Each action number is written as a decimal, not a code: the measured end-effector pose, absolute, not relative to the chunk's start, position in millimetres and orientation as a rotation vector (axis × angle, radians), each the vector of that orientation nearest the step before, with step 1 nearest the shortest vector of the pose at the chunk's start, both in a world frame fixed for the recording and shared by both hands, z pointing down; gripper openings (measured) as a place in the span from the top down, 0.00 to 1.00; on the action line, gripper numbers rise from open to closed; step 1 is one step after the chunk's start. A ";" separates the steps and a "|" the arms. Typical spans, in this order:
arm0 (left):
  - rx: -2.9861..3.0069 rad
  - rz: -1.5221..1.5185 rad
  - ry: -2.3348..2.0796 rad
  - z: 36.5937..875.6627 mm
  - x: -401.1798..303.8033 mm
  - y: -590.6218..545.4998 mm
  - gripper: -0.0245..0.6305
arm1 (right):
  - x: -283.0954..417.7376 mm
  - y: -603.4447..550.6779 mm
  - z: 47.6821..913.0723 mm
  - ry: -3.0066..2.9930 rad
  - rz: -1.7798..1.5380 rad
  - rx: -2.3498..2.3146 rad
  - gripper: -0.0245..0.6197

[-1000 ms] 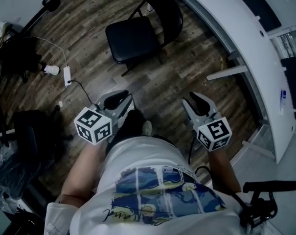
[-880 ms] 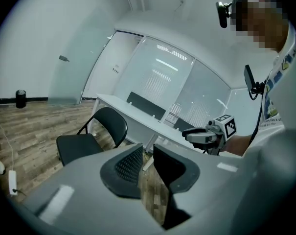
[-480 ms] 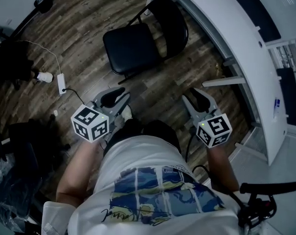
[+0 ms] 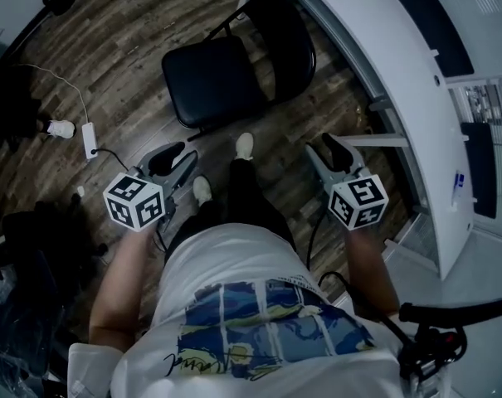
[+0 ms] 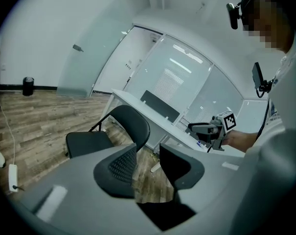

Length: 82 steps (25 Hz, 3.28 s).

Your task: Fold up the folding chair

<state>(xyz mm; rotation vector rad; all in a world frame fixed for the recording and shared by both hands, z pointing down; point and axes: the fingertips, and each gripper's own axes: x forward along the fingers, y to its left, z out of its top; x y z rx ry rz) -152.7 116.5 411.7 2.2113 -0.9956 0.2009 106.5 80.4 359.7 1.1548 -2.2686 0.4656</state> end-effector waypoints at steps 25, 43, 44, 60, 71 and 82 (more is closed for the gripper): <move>1.820 0.188 -1.129 570.0 -157.8 -25.9 0.58 | 190.4 -169.9 534.6 -2.073 0.727 1.119 0.57; 1.562 0.156 -1.194 749.1 -215.2 -69.4 0.50 | 161.0 -208.9 577.3 -2.140 0.814 1.009 0.57; 1.538 0.142 -1.188 760.6 -216.3 -69.1 0.50 | 159.3 -210.4 577.5 -2.147 0.819 1.016 0.57; 1.404 0.089 -1.162 885.8 -252.8 -88.3 0.37 | 146.7 -215.1 576.4 -2.146 0.815 1.027 0.70; 1.429 -0.047 -0.975 928.5 -238.7 -95.8 0.33 | 141.9 -213.3 578.9 -2.138 0.815 1.020 0.73; 1.503 -0.056 -0.647 931.2 -194.6 -101.0 0.38 | 148.7 -216.0 572.6 -2.183 0.816 1.055 0.76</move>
